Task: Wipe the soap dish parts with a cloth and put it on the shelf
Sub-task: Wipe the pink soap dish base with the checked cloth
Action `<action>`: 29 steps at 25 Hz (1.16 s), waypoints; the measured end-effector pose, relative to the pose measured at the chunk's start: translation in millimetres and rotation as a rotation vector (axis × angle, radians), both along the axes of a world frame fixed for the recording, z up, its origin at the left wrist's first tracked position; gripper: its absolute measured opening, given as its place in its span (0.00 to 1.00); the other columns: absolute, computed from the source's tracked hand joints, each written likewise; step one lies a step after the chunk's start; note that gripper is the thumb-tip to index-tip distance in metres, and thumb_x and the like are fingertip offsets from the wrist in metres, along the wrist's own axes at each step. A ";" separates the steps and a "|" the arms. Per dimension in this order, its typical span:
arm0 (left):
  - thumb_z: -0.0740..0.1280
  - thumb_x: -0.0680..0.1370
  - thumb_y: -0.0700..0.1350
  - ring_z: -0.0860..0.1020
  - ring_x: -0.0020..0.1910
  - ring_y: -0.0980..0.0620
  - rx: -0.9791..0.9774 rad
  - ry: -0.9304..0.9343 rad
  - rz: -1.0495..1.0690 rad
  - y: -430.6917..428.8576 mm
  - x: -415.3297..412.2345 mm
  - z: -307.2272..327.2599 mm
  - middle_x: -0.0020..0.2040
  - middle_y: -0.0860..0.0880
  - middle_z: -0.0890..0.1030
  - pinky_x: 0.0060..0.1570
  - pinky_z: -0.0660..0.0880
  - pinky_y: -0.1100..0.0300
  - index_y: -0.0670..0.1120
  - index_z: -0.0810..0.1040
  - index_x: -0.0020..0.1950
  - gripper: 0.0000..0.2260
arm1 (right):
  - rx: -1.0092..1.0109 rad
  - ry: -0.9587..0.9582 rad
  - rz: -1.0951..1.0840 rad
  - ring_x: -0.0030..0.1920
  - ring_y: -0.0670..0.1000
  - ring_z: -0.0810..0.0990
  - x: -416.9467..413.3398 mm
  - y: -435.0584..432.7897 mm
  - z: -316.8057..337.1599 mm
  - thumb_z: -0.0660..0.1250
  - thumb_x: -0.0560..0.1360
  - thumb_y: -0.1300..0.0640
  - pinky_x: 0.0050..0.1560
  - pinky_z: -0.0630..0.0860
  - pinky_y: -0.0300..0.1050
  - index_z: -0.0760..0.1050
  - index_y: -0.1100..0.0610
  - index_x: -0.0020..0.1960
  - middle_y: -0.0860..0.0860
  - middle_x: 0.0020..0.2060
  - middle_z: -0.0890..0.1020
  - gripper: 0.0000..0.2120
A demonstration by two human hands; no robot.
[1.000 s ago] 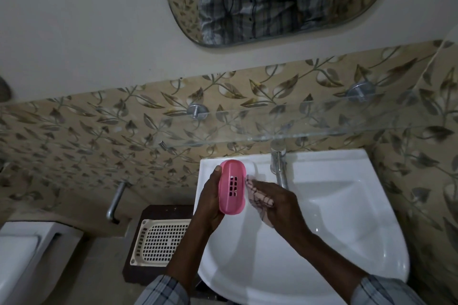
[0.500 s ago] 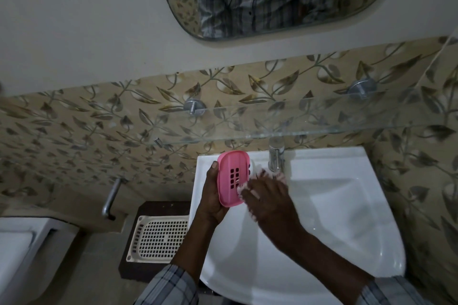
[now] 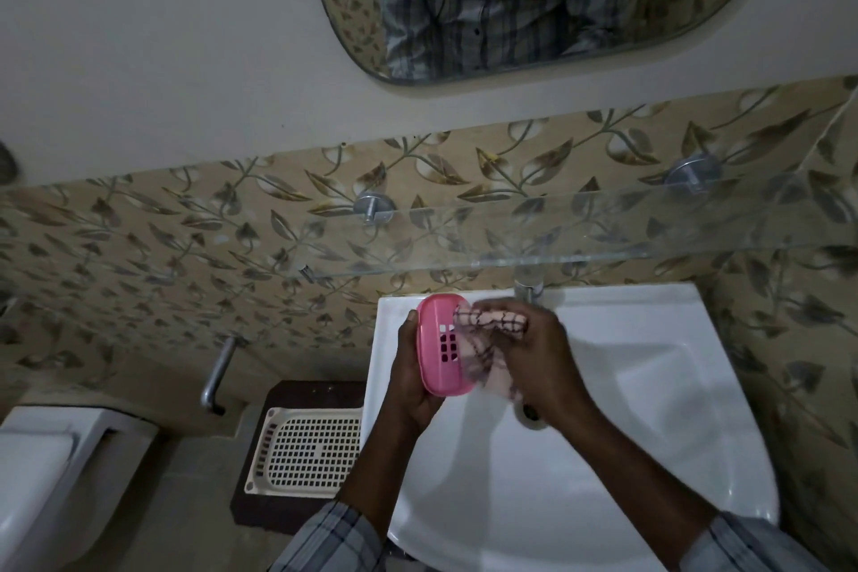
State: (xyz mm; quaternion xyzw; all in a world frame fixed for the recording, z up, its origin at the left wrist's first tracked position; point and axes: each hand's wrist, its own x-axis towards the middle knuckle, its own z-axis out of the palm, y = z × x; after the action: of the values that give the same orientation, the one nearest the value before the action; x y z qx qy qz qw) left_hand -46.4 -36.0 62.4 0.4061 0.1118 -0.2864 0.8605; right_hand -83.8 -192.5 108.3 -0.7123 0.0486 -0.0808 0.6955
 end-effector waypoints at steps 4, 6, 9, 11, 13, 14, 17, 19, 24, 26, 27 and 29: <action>0.85 0.55 0.53 0.77 0.56 0.42 -0.118 0.035 0.028 -6.1 3.3 5.4 0.59 0.38 0.80 0.62 0.74 0.48 0.39 0.77 0.65 0.43 | -0.795 -0.482 -0.069 0.56 0.59 0.82 9.9 -6.6 -4.3 0.66 0.68 0.75 0.57 0.80 0.49 0.81 0.65 0.57 0.61 0.55 0.82 0.19; 0.86 0.51 0.50 0.79 0.56 0.41 -0.172 0.097 0.040 -5.8 5.2 6.2 0.58 0.37 0.81 0.61 0.75 0.48 0.37 0.77 0.64 0.45 | -1.099 -0.602 0.000 0.55 0.64 0.83 1.8 6.5 -16.1 0.65 0.69 0.74 0.57 0.80 0.60 0.83 0.65 0.55 0.63 0.53 0.84 0.17; 0.85 0.50 0.55 0.79 0.52 0.40 -0.105 0.088 0.100 3.3 3.8 0.8 0.56 0.36 0.79 0.49 0.81 0.47 0.36 0.70 0.70 0.53 | -1.153 -0.609 0.180 0.49 0.58 0.82 -26.9 23.5 -36.1 0.63 0.65 0.69 0.50 0.82 0.50 0.83 0.59 0.51 0.56 0.47 0.85 0.18; 0.80 0.56 0.63 0.81 0.49 0.42 0.017 -0.001 0.089 11.1 2.7 -0.8 0.52 0.37 0.82 0.49 0.82 0.48 0.36 0.71 0.70 0.51 | -0.875 -0.480 0.195 0.47 0.52 0.79 -35.7 21.7 -35.3 0.66 0.63 0.69 0.45 0.80 0.42 0.82 0.54 0.52 0.51 0.45 0.83 0.20; 0.79 0.57 0.66 0.83 0.48 0.44 0.085 -0.097 0.066 19.8 5.7 1.2 0.51 0.39 0.84 0.49 0.82 0.50 0.39 0.77 0.66 0.45 | -0.529 -0.255 0.118 0.49 0.50 0.80 -31.5 10.0 -25.9 0.64 0.63 0.71 0.49 0.78 0.39 0.81 0.49 0.55 0.46 0.46 0.82 0.27; 0.78 0.58 0.66 0.84 0.49 0.45 0.096 -0.135 0.056 23.1 8.7 4.3 0.52 0.40 0.85 0.49 0.82 0.50 0.41 0.80 0.63 0.42 | -0.434 -0.175 0.071 0.50 0.48 0.81 -27.2 2.3 -19.6 0.63 0.63 0.71 0.51 0.76 0.35 0.81 0.47 0.56 0.44 0.47 0.82 0.28; 0.77 0.59 0.67 0.84 0.50 0.47 0.123 -0.192 0.029 26.6 13.9 14.4 0.53 0.42 0.85 0.50 0.82 0.52 0.45 0.84 0.58 0.36 | -0.412 -0.094 -0.007 0.47 0.38 0.81 -20.8 -18.1 -9.3 0.63 0.69 0.56 0.50 0.74 0.26 0.83 0.45 0.54 0.44 0.46 0.83 0.17; 0.78 0.59 0.66 0.84 0.50 0.47 0.138 -0.196 0.010 25.0 14.3 16.5 0.53 0.42 0.85 0.50 0.82 0.52 0.44 0.84 0.58 0.36 | -0.346 -0.059 0.056 0.47 0.39 0.83 -23.6 -20.8 -10.9 0.67 0.72 0.58 0.49 0.77 0.29 0.83 0.46 0.52 0.44 0.46 0.85 0.12; 0.77 0.62 0.66 0.84 0.51 0.44 0.261 -0.256 -0.025 14.9 10.0 16.3 0.54 0.39 0.84 0.49 0.81 0.51 0.44 0.81 0.61 0.36 | -0.447 0.045 0.136 0.42 0.46 0.83 -41.6 15.9 -28.9 0.72 0.72 0.60 0.45 0.79 0.38 0.84 0.54 0.49 0.50 0.42 0.85 0.07; 0.74 0.66 0.66 0.83 0.52 0.43 0.325 -0.322 -0.018 13.9 8.5 14.8 0.54 0.38 0.84 0.49 0.81 0.49 0.45 0.82 0.61 0.33 | -0.282 0.214 0.210 0.34 0.39 0.80 -40.4 22.7 -27.3 0.70 0.73 0.59 0.38 0.75 0.32 0.84 0.52 0.41 0.45 0.34 0.84 0.05; 0.74 0.66 0.66 0.83 0.52 0.43 0.333 -0.333 -0.021 14.6 8.0 13.8 0.55 0.38 0.84 0.49 0.81 0.49 0.46 0.83 0.61 0.32 | -0.129 0.330 0.230 0.32 0.41 0.80 -35.0 19.1 -27.4 0.68 0.73 0.60 0.37 0.75 0.36 0.83 0.53 0.37 0.45 0.32 0.84 0.08; 0.74 0.65 0.67 0.83 0.52 0.44 0.312 -0.328 -0.015 14.8 7.3 13.3 0.55 0.38 0.84 0.48 0.81 0.50 0.46 0.83 0.61 0.32 | 0.147 0.509 0.136 0.35 0.50 0.85 -24.1 8.5 -27.3 0.66 0.74 0.61 0.38 0.80 0.43 0.83 0.58 0.37 0.52 0.34 0.87 0.10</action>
State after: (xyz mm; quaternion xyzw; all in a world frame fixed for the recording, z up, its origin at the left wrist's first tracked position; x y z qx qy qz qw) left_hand -39.1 -21.3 75.8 0.5762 0.0106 -0.2021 0.7919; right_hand -107.9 -184.0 81.0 -0.6590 0.1798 0.1516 0.7145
